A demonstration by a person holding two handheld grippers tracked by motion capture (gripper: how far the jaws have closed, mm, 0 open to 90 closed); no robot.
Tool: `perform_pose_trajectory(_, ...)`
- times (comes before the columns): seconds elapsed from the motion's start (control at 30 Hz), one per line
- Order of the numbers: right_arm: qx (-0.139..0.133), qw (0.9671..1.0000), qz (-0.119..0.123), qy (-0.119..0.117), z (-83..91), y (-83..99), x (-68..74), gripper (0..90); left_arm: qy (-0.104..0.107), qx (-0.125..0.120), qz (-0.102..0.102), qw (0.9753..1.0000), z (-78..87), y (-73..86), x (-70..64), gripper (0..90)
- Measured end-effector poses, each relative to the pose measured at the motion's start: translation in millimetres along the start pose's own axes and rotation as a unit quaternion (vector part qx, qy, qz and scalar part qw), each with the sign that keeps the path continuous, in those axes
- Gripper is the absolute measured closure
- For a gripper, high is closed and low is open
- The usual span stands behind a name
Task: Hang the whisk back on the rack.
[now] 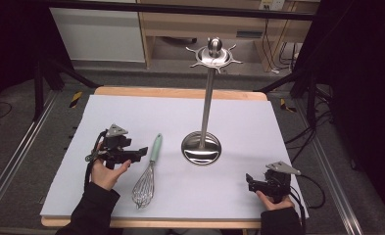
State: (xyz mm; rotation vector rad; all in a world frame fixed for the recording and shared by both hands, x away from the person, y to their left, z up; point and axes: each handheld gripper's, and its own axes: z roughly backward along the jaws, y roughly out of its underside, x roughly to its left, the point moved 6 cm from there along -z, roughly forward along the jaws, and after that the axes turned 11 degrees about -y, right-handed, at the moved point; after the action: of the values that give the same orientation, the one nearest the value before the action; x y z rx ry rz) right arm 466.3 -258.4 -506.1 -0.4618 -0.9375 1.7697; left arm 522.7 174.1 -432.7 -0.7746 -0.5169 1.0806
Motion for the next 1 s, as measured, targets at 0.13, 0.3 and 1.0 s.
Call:
perform_pose_trajectory(0.13,0.0,1.0,0.001,0.0,-0.1,0.0,0.1,7.4,0.001,0.005,-0.001,1.0,-3.0,-0.7,-2.1,26.3)
perform_pose_trajectory(0.3,0.001,1.0,-0.001,-0.002,-0.8,-0.3,0.5,7.4,0.001,0.016,-0.007,0.9998,-7.5,0.3,-6.3,26.3)
perform_pose_trajectory(1.0,0.01,0.9999,0.007,-0.004,-4.7,-0.9,3.4,7.6,-0.002,0.079,-0.033,0.9963,-32.3,10.4,-16.1,28.0)
